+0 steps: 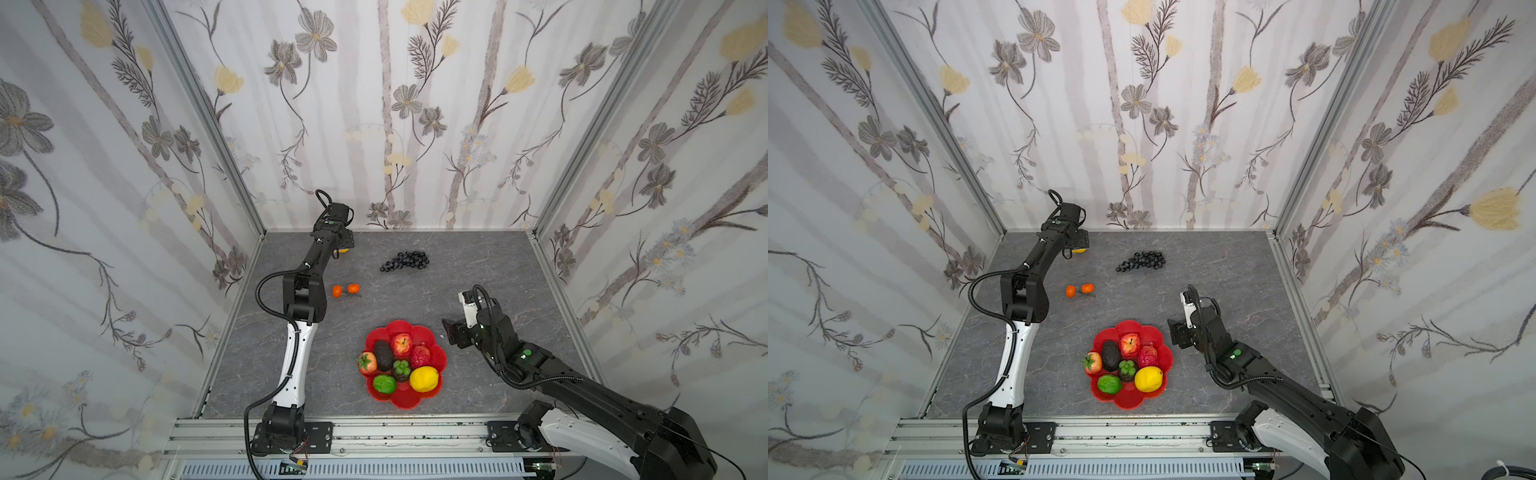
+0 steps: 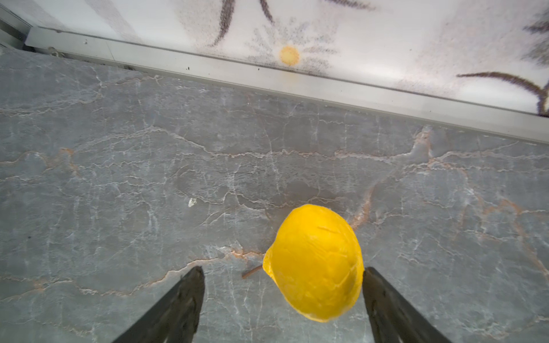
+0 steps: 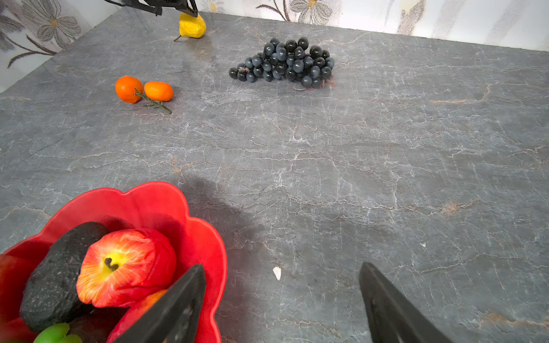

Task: Arrange fruit in a fruit bowl
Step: Pick up the fruit from the top-left of the table.

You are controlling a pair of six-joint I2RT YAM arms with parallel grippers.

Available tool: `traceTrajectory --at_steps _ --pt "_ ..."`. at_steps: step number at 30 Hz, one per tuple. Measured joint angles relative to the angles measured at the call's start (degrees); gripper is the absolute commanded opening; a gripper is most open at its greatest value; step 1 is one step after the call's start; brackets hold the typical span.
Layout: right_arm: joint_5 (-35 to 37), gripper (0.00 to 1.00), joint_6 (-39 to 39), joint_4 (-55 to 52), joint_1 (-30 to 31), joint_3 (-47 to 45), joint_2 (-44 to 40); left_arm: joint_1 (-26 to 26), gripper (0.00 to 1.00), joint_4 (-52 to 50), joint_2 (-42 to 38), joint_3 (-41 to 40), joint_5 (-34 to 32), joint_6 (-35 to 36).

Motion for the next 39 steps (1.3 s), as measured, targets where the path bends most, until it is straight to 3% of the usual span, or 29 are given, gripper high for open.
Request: traceTrajectory --at_steps 24,33,39 --pt "0.0 0.83 0.0 0.6 0.0 0.7 2.6 1.2 0.53 0.5 4.3 2.9 5.6 -2.3" --pt "0.0 0.83 0.0 0.6 0.0 0.9 3.0 1.2 0.51 0.1 1.6 2.3 7.8 -5.1" --pt "-0.1 0.83 0.0 0.6 0.0 0.9 3.0 1.2 0.53 0.7 -5.5 -6.0 10.1 -9.7"
